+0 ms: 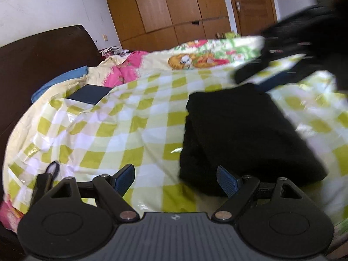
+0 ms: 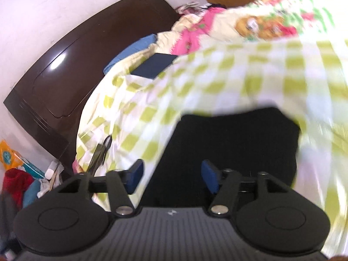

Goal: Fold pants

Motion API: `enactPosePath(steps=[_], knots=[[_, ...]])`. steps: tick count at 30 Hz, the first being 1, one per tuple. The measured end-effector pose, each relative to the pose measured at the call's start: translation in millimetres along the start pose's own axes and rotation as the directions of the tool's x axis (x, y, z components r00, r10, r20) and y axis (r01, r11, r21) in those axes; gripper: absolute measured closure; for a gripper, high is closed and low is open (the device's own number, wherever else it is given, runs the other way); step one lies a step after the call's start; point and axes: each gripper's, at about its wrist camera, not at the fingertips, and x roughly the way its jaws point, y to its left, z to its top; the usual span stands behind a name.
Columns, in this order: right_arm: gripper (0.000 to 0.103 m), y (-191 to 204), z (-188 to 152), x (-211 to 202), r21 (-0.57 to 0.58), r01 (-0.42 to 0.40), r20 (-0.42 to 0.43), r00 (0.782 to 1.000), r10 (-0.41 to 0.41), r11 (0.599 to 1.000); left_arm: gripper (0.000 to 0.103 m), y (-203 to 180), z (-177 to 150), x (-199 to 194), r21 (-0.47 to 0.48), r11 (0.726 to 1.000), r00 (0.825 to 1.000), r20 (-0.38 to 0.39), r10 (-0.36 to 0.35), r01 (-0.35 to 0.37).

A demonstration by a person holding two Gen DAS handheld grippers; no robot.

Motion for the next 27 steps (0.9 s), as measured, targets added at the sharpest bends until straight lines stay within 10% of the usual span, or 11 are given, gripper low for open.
enactPosePath(steps=[8,19,23,27], knots=[[0.034,19.6,63.7,81.1,-0.389,-0.027,-0.214,0.975,-0.062,0.921,0.003,-24.1,-8.3,27.9,0.012,0.995,0.995,-0.009,-0.098,0.098],[0.04,-16.5,71.6,146.7,-0.319,-0.213,-0.497,0.867,0.029,0.923,0.001,-11.0,-13.9,54.2,-0.107,0.974,0.977,-0.052,-0.206,0.199],[0.075,-7.9,67.2,126.8,-0.344,-0.191,-0.484,0.875,0.001,0.919,0.039,-11.6,-5.4,51.4,-0.131,0.958,0.965,-0.032,-0.26,0.253],[0.082,-5.9,80.5,99.6,-0.326,-0.155,-0.435,0.9,-0.002,0.933,0.052,-12.1,7.9,44.1,-0.1,0.959,0.964,0.01,-0.265,0.265]])
